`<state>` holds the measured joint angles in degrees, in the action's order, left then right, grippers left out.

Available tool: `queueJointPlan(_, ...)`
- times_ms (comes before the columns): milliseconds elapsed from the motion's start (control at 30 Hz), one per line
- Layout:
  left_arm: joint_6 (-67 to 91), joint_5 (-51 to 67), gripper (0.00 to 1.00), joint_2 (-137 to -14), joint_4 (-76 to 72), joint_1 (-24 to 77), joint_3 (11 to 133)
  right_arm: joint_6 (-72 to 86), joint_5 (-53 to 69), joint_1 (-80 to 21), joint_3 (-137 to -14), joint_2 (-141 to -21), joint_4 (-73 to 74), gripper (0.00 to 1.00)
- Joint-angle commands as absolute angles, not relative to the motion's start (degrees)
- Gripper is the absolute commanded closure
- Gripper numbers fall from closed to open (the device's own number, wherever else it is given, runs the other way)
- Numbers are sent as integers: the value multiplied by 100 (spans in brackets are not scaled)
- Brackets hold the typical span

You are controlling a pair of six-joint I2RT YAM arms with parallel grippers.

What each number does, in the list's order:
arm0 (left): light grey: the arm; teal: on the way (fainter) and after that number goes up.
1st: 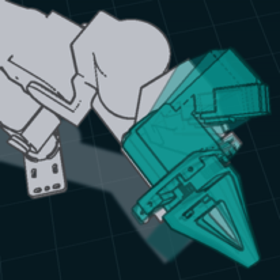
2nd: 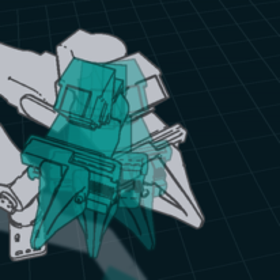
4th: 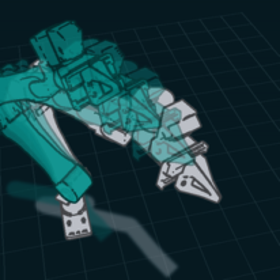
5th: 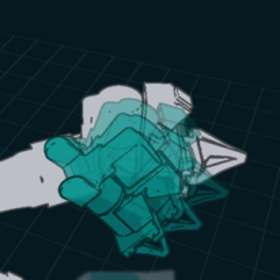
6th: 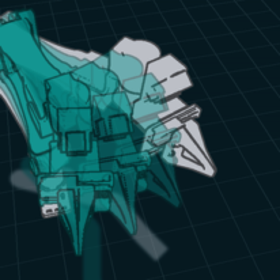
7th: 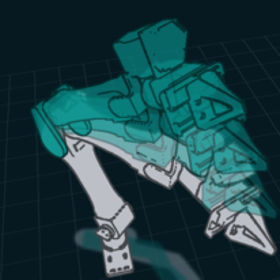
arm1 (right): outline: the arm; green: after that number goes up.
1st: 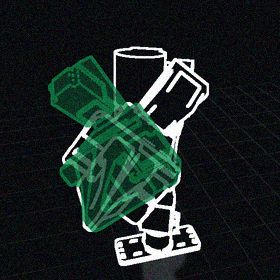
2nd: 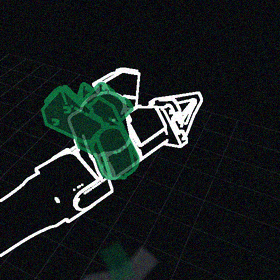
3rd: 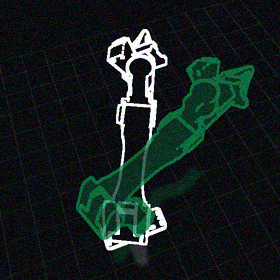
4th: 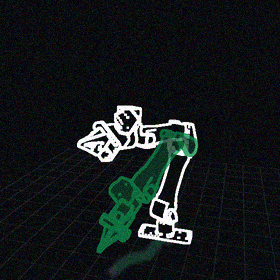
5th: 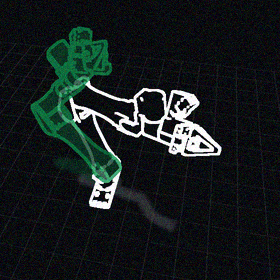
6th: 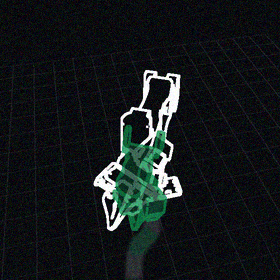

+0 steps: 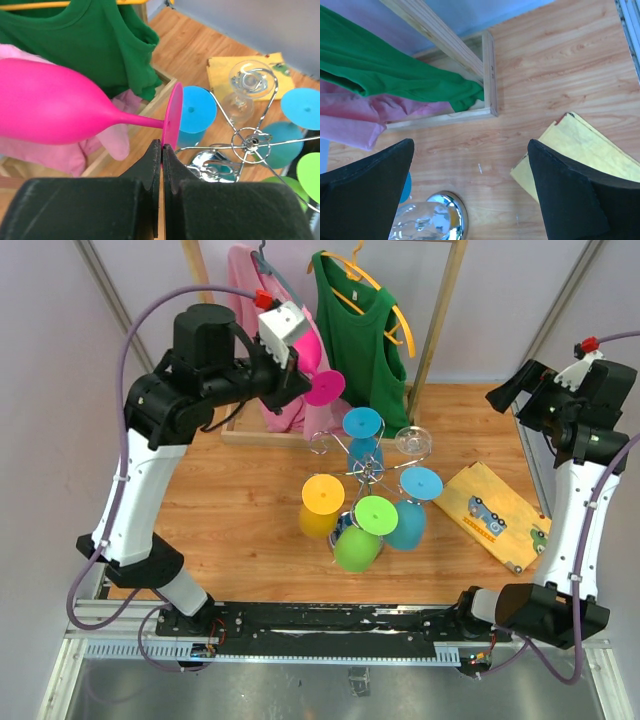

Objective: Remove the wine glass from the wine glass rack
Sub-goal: Place the wine glass at the center of the board.

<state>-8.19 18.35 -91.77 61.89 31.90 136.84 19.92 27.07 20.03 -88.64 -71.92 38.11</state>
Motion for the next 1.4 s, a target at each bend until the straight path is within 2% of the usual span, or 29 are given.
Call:
queueJointPlan(0,-1773,138,100,-9182,6037,3780,13715,2088,2976,2065,-9389,-7222,3989,1)
queueJointPlan(367,-2834,-831,100,-8295,5248,3966,12202,2461,3614,2065,-10474,-7592,4091,1)
queueJointPlan(800,-3538,-1906,100,-8095,5240,5625,12004,2470,3769,2065,-10751,-7549,4192,1)
queueJointPlan(1100,-3682,-2371,100,-7912,5212,5695,11704,2524,3899,2065,-10694,-7455,4191,2)
queueJointPlan(1367,-3879,-2856,100,-7191,5069,5665,10625,3098,4333,1662,-10837,-7589,3700,0)
